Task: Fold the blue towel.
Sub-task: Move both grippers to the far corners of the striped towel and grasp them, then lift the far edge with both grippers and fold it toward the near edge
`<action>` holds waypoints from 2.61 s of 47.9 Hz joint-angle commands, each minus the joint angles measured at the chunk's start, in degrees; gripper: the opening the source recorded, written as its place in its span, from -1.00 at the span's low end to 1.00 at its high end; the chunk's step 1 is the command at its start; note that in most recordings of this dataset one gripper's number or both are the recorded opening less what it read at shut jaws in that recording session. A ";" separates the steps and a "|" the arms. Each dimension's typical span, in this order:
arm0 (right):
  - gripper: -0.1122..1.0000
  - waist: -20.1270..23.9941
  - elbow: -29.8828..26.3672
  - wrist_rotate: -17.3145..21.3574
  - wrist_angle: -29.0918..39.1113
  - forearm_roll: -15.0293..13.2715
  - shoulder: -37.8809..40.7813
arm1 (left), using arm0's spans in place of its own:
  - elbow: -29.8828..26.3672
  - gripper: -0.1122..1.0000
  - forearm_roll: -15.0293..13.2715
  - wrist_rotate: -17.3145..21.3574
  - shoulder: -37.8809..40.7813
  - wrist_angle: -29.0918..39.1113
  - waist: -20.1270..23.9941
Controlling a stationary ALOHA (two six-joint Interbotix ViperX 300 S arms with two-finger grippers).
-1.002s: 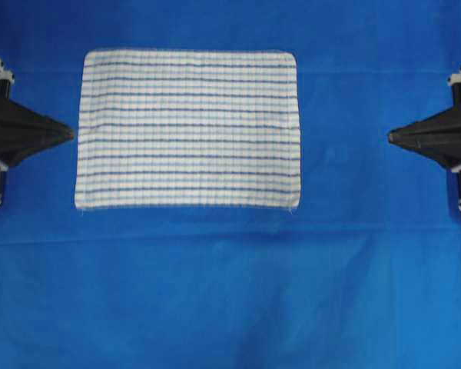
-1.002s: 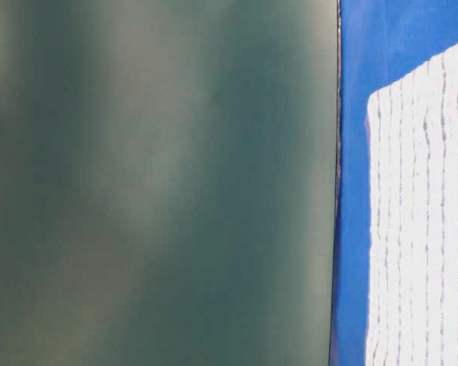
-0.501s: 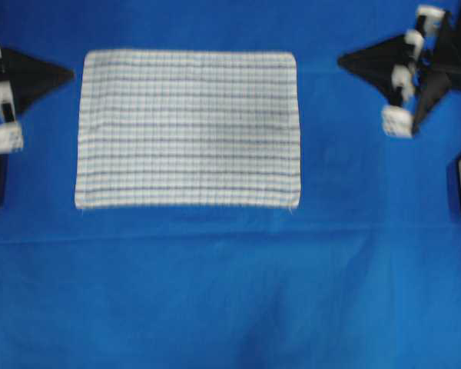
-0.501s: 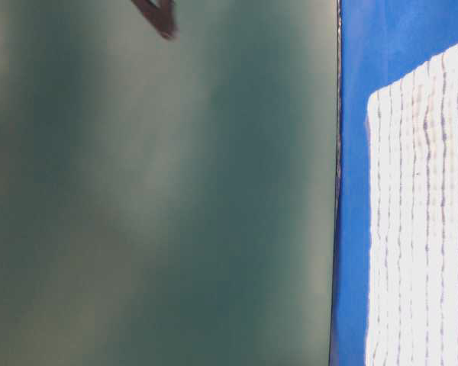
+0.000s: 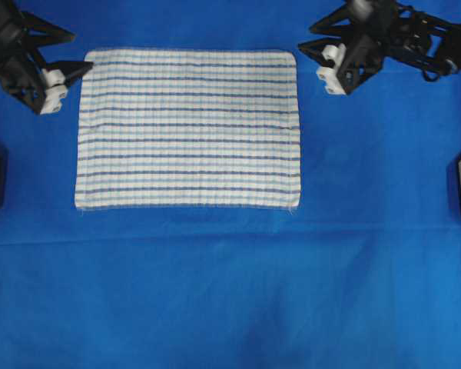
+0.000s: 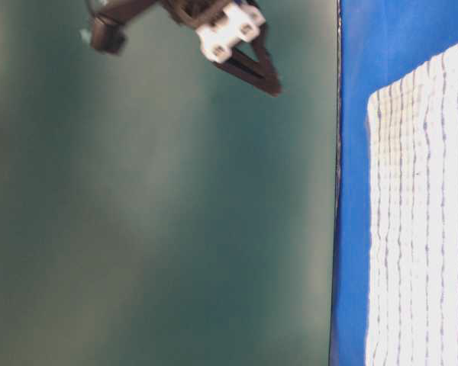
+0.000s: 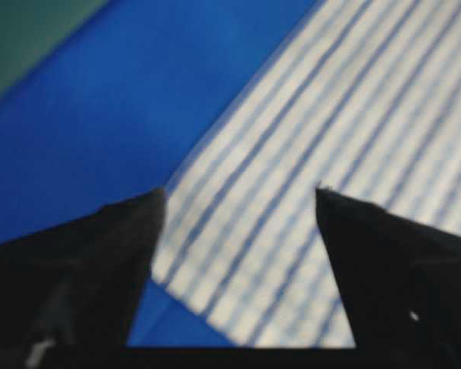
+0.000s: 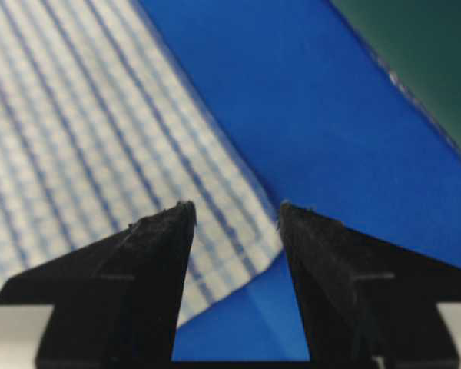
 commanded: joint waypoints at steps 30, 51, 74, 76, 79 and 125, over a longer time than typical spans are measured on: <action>0.15 -3.43 -8.26 -0.18 -4.22 -0.70 20.39 | -4.83 0.61 0.09 0.79 24.70 -8.00 7.38; -0.69 -3.60 -8.17 -0.26 -4.22 -1.49 21.27 | -5.19 -0.65 0.09 1.14 28.56 -8.96 6.68; -0.69 -3.34 -7.82 0.09 -3.96 -1.67 18.02 | -5.10 -0.75 0.09 1.93 23.82 -8.70 4.39; -0.69 -3.34 -7.73 0.09 -3.69 -1.67 17.14 | -5.01 -0.75 0.18 1.93 22.59 -8.44 4.13; -0.69 -3.25 -7.56 0.18 -3.25 -1.67 15.82 | -4.66 -0.75 0.09 1.93 20.21 -7.65 3.69; -0.69 16.35 2.11 2.46 1.49 1.76 -1.49 | 5.71 -0.75 -0.18 -9.05 -17.49 13.10 -22.15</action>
